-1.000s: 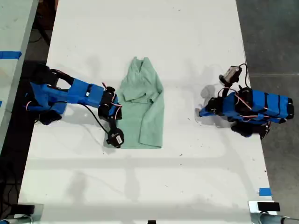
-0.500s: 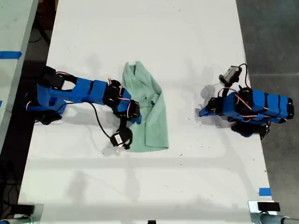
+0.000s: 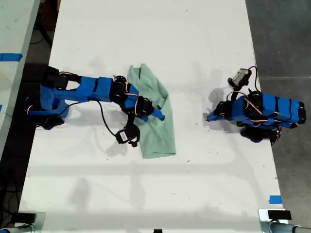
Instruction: Fold t shirt
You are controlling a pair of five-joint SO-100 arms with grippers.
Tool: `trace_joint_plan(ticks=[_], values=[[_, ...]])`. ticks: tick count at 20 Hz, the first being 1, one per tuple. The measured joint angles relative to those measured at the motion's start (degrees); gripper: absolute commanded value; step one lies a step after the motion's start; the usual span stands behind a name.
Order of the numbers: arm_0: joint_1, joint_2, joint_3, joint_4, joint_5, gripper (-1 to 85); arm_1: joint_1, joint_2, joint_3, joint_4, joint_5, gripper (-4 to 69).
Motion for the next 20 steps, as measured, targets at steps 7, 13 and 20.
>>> trace_joint_plan(ticks=[7,13,20], values=[[-6.9,11.6,2.9,14.2,3.7,3.2,0.0,0.0,0.0,0.0,0.0,-2.2],[-7.1,55.9,39.4,4.0,3.6,-0.1,0.0,0.0,0.0,0.0,0.0,-2.2],[-2.4,118.6,102.0,-9.7,1.0,-0.1,0.0,0.0,0.0,0.0,0.4,-2.2]])
